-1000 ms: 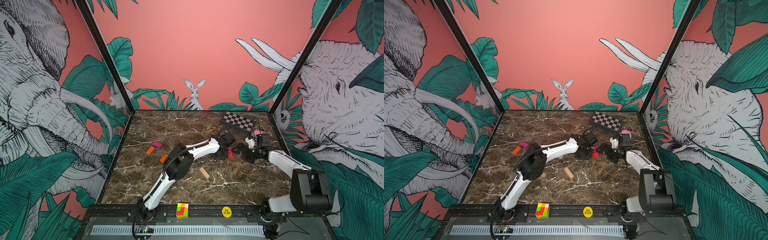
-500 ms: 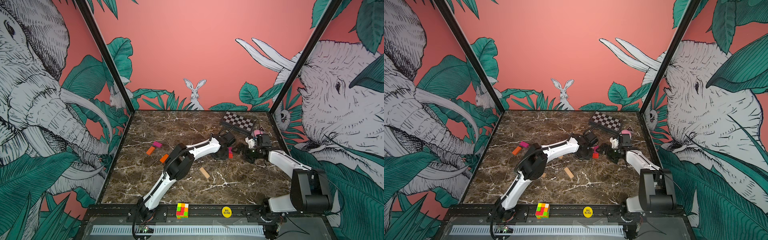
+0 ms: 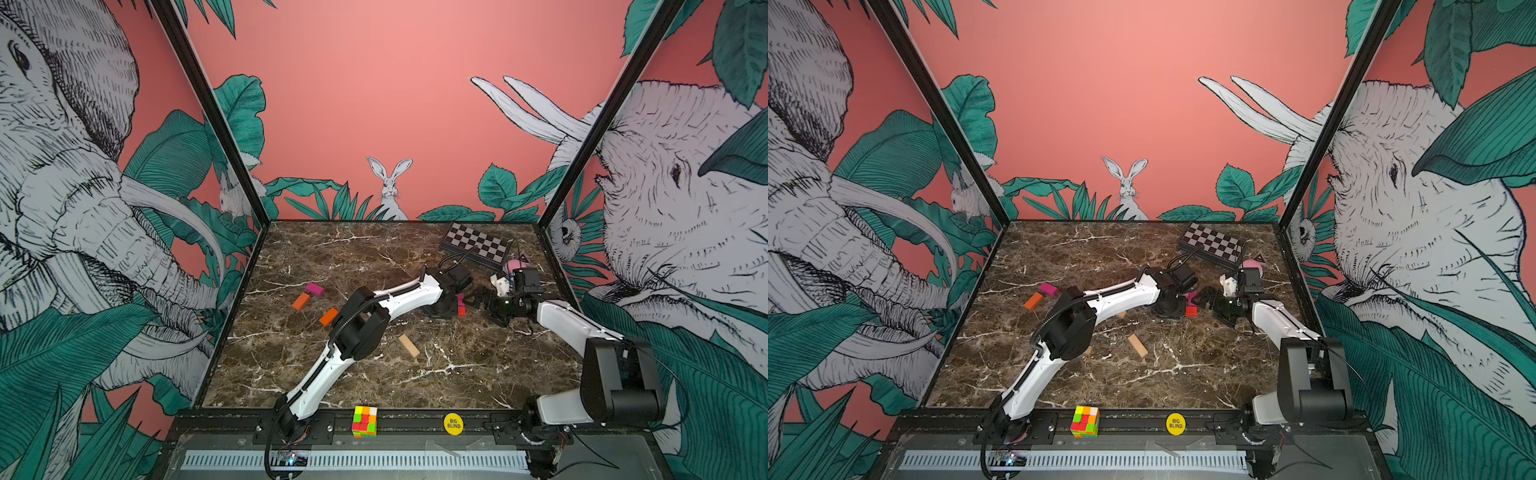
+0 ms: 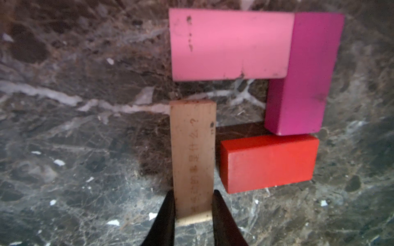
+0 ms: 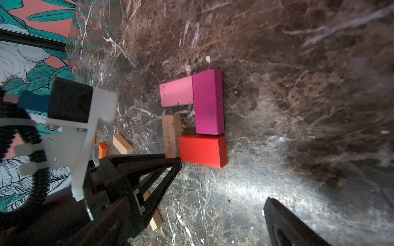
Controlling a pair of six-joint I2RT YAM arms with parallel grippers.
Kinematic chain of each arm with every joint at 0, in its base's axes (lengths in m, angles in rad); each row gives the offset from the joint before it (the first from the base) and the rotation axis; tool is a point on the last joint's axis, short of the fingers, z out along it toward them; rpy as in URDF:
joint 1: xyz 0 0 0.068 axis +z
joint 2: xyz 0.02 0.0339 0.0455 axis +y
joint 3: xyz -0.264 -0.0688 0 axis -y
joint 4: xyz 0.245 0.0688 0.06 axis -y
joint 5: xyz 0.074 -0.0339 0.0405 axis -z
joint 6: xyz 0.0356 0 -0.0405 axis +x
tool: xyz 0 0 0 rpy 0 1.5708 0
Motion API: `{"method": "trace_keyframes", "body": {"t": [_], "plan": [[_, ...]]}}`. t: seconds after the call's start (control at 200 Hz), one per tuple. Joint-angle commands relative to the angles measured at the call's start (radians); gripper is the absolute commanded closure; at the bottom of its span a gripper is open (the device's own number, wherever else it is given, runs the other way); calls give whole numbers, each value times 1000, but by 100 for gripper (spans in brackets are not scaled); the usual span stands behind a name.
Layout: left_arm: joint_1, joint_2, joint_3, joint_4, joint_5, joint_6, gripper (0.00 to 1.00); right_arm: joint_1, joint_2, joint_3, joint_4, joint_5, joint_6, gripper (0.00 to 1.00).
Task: Assemble the letter p with building blocks
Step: Adjust the building block at the center of the board.
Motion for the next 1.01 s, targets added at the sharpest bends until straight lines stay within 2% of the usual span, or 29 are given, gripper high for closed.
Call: {"method": "trace_keyframes", "body": {"t": [0.0,0.665,1.0], "plan": [[9,32,7,-57,-20,-10,90,-5,-14,-12,19,-14,1,1],[16,35,17,-55,-24,-8,89,-5,-12,-18,26,-15,2,1],[15,33,4,-58,-9,-11,83,-5,-8,-18,29,-17,4,1]]}}
